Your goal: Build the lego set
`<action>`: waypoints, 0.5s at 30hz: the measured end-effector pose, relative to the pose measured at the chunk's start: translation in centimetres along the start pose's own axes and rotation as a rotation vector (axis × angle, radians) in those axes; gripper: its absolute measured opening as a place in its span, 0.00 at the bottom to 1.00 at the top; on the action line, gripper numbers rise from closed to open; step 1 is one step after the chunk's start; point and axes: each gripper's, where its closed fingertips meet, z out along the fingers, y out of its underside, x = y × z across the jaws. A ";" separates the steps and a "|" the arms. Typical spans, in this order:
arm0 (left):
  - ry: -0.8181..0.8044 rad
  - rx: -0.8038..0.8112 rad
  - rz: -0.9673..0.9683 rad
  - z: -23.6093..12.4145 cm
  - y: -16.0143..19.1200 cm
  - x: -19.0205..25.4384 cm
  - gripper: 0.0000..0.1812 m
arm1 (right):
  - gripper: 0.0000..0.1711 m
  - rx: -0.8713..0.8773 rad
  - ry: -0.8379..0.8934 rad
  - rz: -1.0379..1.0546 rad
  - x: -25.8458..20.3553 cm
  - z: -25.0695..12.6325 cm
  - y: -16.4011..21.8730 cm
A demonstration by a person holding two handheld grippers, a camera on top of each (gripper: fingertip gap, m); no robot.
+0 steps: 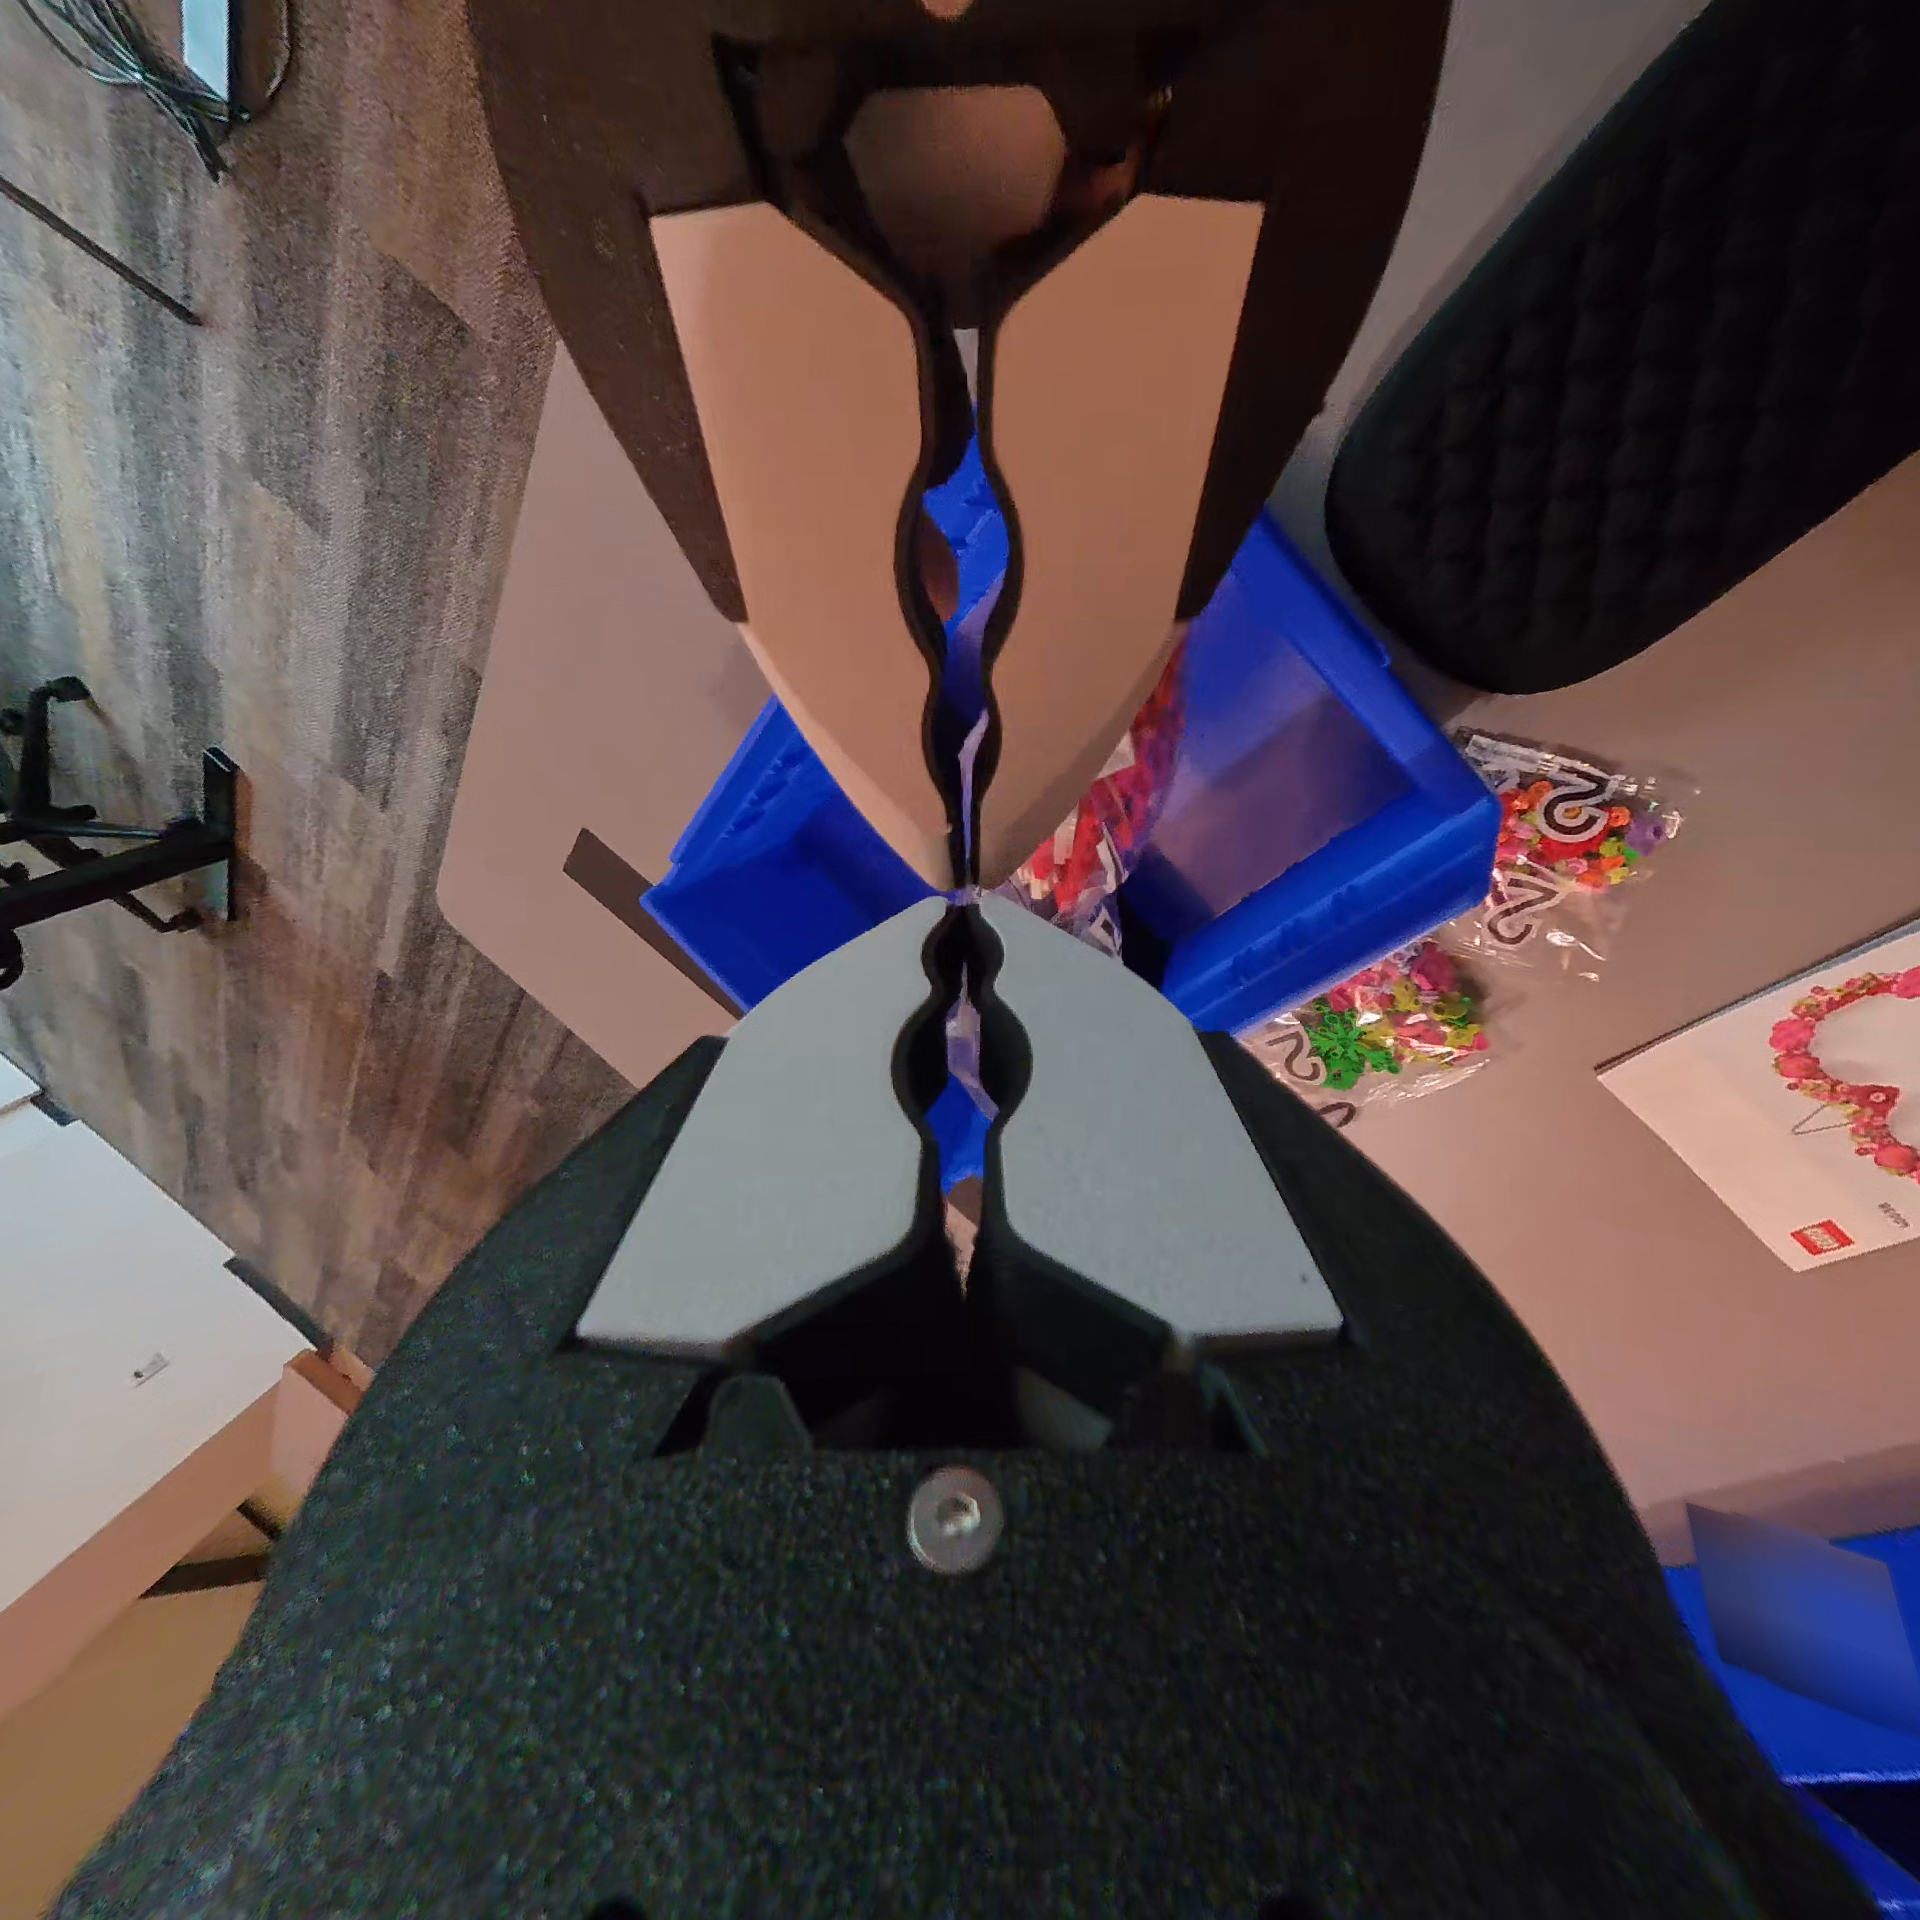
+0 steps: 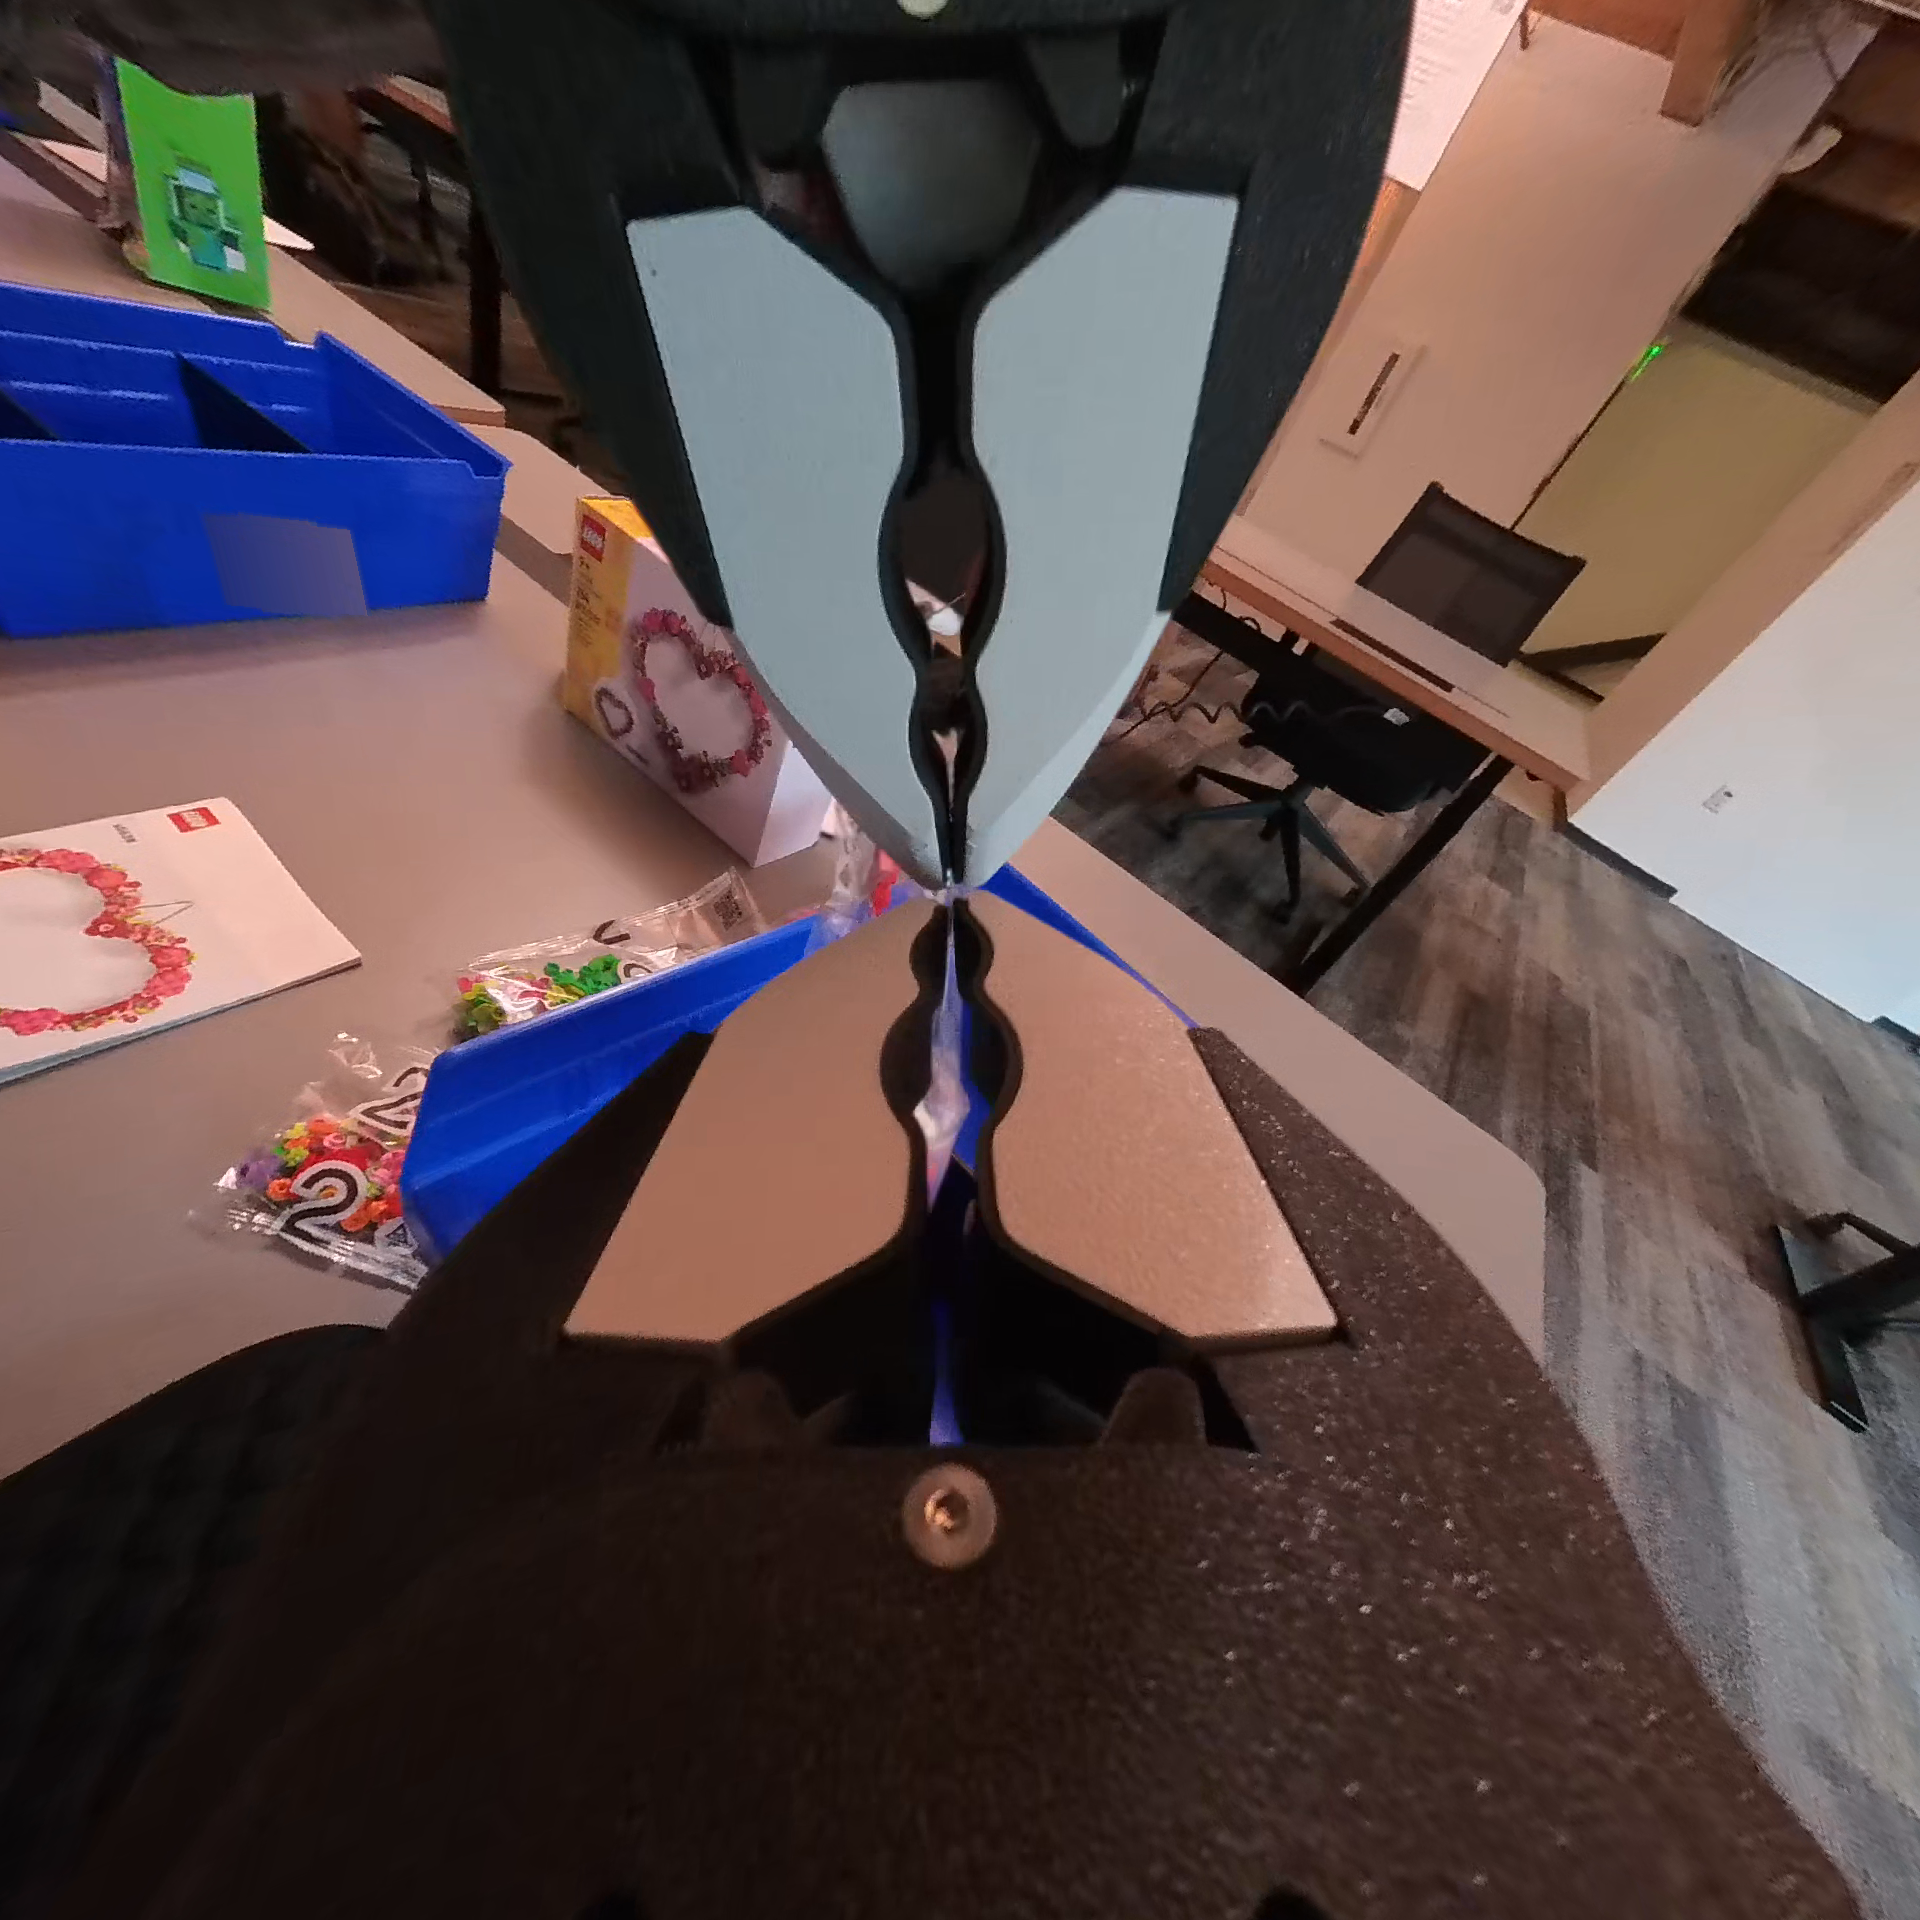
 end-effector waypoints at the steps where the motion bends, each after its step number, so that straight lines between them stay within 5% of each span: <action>1: 0.001 0.002 -0.003 0.0 0.0 0.0 0.00 | 0.01 -0.001 0.008 -0.007 0.1 0.0 0.0; 10: 0.006 0.000 0.007 0.0 0.0 0.1 0.00 | 0.00 -0.032 0.007 -0.046 0.0 0.1 0.4; 15: 0.017 0.122 -0.125 -0.3 -0.6 -0.5 0.00 | 0.00 0.004 0.171 -0.345 0.5 -0.5 -0.1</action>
